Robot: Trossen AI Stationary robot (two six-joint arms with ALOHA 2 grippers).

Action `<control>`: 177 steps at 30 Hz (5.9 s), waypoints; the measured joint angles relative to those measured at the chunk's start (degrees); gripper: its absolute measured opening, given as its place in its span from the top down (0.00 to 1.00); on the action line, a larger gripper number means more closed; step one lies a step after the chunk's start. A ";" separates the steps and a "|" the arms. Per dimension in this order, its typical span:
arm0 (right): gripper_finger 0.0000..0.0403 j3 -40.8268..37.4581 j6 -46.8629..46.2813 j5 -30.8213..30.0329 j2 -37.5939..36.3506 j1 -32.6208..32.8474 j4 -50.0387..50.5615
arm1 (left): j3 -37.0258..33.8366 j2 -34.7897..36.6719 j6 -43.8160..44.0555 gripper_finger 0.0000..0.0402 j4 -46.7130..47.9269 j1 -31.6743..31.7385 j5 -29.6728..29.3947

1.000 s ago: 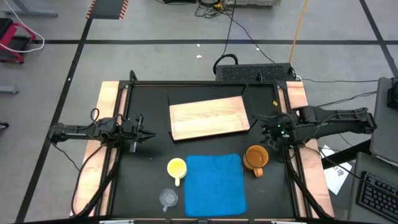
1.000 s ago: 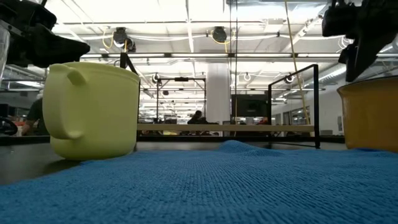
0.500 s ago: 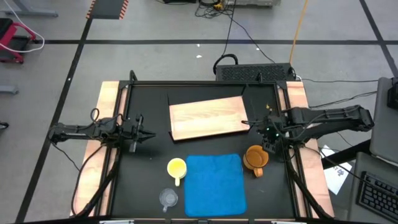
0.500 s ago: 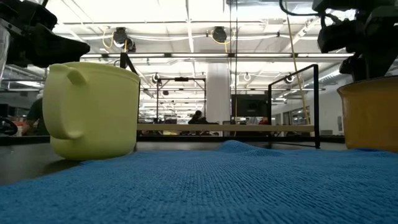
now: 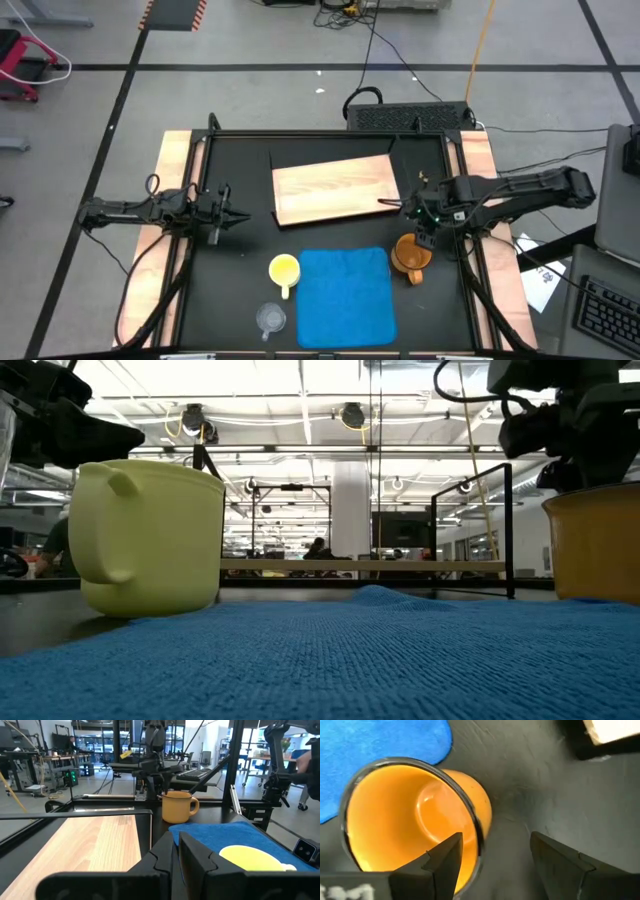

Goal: Stack small to large cups/mugs on shelf
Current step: Put the orange mug on the shelf

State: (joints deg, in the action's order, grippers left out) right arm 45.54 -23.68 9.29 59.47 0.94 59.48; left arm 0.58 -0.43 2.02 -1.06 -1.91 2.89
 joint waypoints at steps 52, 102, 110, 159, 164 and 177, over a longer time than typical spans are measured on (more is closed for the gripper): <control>0.97 -0.05 6.99 0.00 4.09 1.80 -2.73 | 0.00 0.02 -0.04 0.92 -0.13 0.02 -0.02; 0.98 55.34 23.47 0.11 31.37 -5.66 20.56 | 0.00 0.00 -0.26 0.92 -0.88 0.01 -0.03; 0.98 66.45 28.98 0.07 38.60 -11.23 23.97 | 0.00 0.00 -0.26 0.92 -0.83 0.02 -0.04; 0.98 83.03 33.42 11.80 63.33 -23.28 9.42 | 0.00 0.00 -0.28 0.92 -0.44 0.02 -3.56; 0.98 83.03 33.09 8.29 63.99 -23.63 10.02 | 0.00 0.00 -0.28 0.92 -0.30 0.02 -3.54; 0.98 82.99 31.88 5.79 66.70 -23.59 13.34 | 0.07 0.00 0.02 0.92 0.46 0.00 -2.95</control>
State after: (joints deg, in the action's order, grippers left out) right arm 128.53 8.21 15.08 126.17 -22.65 72.83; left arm 0.64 -0.43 2.04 -0.60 -1.91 -0.05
